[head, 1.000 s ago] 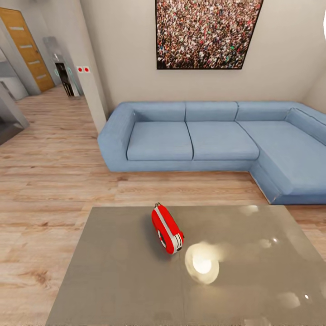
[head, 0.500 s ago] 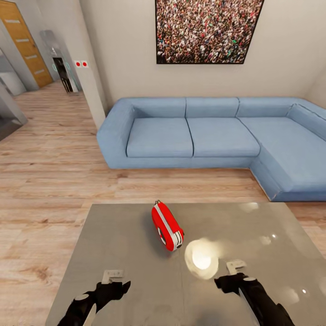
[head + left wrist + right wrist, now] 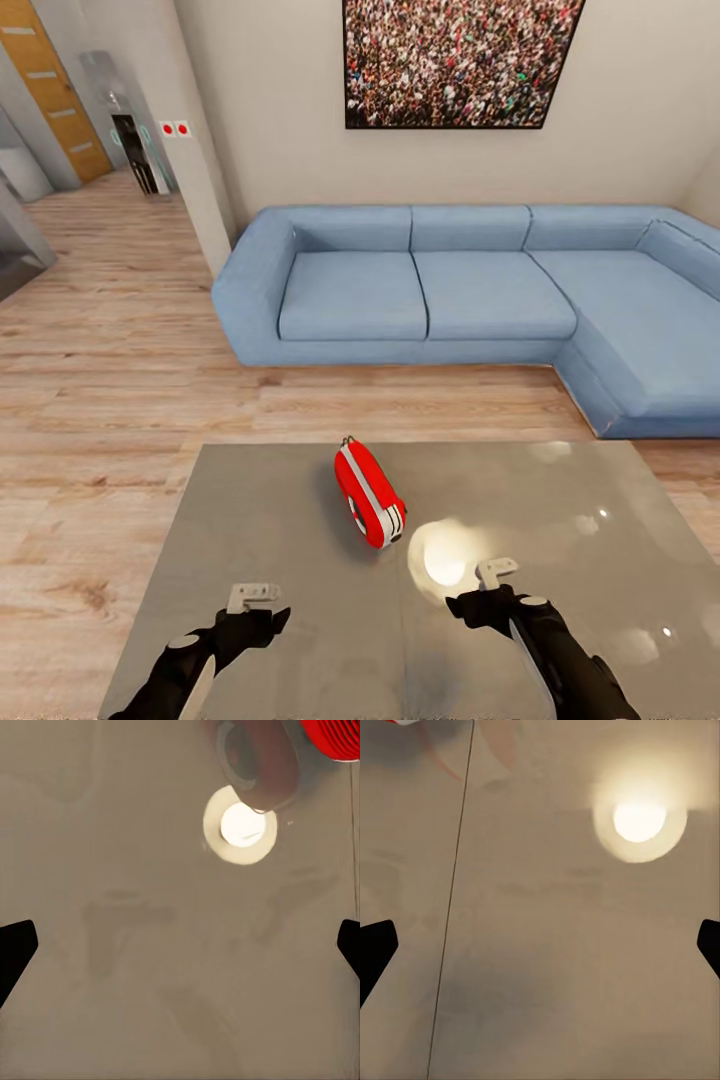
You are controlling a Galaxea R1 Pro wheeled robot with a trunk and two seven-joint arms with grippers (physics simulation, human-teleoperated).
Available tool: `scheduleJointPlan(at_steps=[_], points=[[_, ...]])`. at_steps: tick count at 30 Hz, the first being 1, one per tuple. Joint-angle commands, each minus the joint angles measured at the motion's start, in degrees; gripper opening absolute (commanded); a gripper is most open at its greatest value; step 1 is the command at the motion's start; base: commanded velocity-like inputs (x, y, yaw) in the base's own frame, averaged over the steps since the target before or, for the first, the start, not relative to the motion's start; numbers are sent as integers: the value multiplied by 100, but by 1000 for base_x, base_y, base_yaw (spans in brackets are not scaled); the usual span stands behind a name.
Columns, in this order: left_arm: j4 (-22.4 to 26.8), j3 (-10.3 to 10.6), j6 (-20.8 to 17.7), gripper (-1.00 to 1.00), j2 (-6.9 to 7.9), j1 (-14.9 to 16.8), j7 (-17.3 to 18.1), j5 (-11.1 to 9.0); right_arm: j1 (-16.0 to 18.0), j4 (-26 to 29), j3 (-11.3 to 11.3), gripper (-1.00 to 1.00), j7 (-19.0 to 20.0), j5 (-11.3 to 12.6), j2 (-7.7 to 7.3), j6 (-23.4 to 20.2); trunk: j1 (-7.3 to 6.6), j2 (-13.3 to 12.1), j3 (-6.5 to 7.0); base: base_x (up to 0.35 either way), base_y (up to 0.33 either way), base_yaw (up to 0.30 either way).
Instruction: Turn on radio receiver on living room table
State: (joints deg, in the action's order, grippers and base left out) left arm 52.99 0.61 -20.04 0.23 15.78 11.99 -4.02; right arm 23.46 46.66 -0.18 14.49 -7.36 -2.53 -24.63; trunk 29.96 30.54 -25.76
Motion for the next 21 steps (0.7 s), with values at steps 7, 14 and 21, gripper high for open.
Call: scheduleJointPlan(at_steps=[7, 14, 21], points=[[-64, -19, 17, 100, 61, 2, 6, 158, 0, 5, 0, 100, -146, -15, -1, 2, 0, 0, -65, 0, 0, 0], [-36, -27, 8, 100, 35, 3, 5, 215, 0, 11, 0, 100, -172, -24, 2, 9, 0, 0, -130, 0, 0, 0], [136, -26, -7, 100, 1, 4, 41, 189, 0, 189, 3, 100, -162, -28, -1, 3, 0, 0, -196, 0, 0, 0]])
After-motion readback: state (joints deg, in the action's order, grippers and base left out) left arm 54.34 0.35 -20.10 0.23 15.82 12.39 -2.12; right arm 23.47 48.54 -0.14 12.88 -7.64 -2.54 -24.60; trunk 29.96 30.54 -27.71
